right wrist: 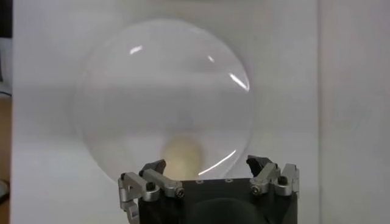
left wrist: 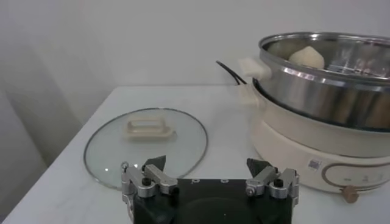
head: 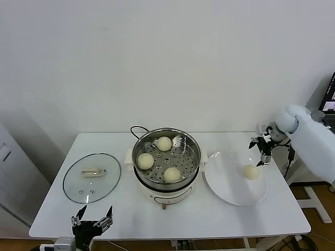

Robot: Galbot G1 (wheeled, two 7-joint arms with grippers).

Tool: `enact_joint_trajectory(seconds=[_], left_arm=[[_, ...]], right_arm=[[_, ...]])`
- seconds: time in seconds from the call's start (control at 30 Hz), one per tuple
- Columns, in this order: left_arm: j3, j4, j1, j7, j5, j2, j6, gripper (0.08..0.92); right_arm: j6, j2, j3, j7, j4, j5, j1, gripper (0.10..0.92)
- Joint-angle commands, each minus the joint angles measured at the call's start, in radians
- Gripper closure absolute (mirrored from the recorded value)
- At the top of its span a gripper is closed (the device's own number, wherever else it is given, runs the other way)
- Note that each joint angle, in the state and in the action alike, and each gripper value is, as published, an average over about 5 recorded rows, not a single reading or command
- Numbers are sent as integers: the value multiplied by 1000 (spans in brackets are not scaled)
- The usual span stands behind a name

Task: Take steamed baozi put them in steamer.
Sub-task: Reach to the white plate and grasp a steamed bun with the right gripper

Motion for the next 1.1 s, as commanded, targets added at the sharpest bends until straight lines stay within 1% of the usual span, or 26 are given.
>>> enact_joint_trajectory(seconds=[0.03,0.2,0.37,0.5,0.63,0.97,1.1], left_arm=[[-1,-15,8,2,2,10,4,177],[2,-8,9,0,7,9,3,177],[0,-5,12,-1,11,11,4,177],[-1,-3,11,-1,11,11,4,177],[-1,-3,8,0,10,11,7,177],[0,7,0,1,9,10,10,177],[1,9,0,1,9,10,10,177]], right_arm=[[104,72,100,40,-106,-156,-110,203],[169,115,157,73,-138,-252,-131,203],[156,130,169,117,-138,-297,-142,203],[127,136,173,131,-146,-289,-137,203],[94,130,169,100,-147,-265,-128,203],[25,104,132,54,-128,-145,-125,203],[20,108,132,73,-138,-154,-132,203]])
